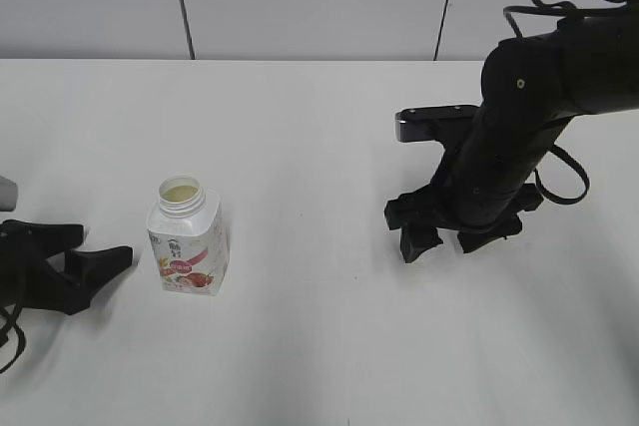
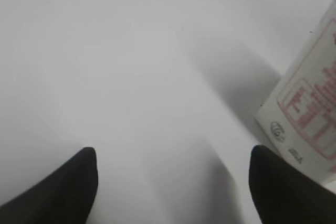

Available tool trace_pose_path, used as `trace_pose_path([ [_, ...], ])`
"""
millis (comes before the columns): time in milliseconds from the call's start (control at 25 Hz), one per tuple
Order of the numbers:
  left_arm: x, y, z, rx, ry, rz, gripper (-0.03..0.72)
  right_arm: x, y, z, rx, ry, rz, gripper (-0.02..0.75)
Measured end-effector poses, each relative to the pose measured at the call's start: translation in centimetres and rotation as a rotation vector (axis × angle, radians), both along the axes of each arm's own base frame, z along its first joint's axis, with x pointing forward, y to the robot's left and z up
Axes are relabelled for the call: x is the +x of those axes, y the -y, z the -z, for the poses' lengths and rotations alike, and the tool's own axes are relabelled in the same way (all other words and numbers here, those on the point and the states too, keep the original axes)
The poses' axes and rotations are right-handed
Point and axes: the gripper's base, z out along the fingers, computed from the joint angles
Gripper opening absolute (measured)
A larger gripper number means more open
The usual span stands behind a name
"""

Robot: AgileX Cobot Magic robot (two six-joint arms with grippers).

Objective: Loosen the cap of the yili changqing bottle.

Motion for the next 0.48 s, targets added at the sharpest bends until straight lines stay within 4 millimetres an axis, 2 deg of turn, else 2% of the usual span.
trace_pose_path([
  [280,0.8,-1.1,-1.2,0.034,0.018,-0.136,0.541,0.1,0.0,0.0,0.002,0.006,0.000,0.585],
  [480,2.0,-2.2,-3.9,0.096,0.066,-0.243,0.540,0.1,0.0,0.0,0.003,0.009,0.001,0.585],
])
